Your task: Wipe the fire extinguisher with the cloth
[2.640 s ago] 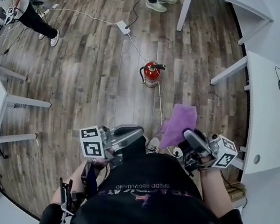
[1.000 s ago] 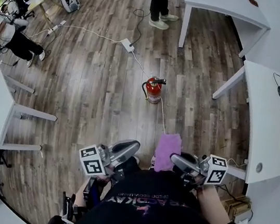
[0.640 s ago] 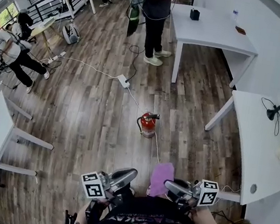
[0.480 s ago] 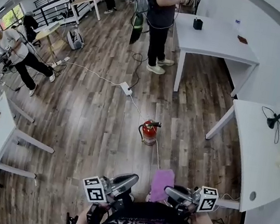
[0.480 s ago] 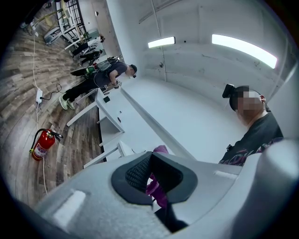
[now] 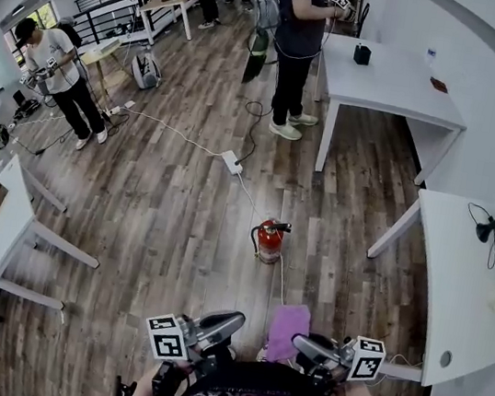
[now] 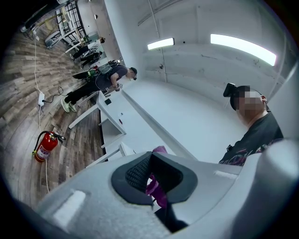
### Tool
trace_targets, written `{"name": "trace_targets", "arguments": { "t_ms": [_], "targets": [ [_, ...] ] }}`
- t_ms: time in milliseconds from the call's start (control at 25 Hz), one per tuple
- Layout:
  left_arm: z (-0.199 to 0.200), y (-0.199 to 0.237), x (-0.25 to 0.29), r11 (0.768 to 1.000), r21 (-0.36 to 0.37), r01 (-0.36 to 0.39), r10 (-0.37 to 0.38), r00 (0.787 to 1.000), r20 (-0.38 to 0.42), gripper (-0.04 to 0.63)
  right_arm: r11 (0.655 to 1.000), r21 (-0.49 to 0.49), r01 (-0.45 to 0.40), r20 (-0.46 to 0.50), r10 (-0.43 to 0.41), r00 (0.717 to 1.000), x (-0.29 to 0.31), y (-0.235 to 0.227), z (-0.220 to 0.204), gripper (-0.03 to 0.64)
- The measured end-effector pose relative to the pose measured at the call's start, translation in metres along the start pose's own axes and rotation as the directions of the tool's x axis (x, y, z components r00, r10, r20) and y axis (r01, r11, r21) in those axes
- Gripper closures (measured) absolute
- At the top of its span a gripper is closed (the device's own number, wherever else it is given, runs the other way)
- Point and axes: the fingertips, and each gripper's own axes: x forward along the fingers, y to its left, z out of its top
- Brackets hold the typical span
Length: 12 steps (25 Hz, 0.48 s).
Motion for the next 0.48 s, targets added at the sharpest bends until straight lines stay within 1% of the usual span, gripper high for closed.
{"name": "trace_targets", "arguments": {
  "t_ms": [480],
  "targets": [
    [0.0014, -0.0009, -0.0057, 1.000, 0.004, 0.002, -0.002, 1.000, 0.001, 0.598, 1.000, 0.001, -0.008, -0.007, 0.008, 1.000, 0.0055, 0.0016, -0.0051, 0.566]
  ]
}}
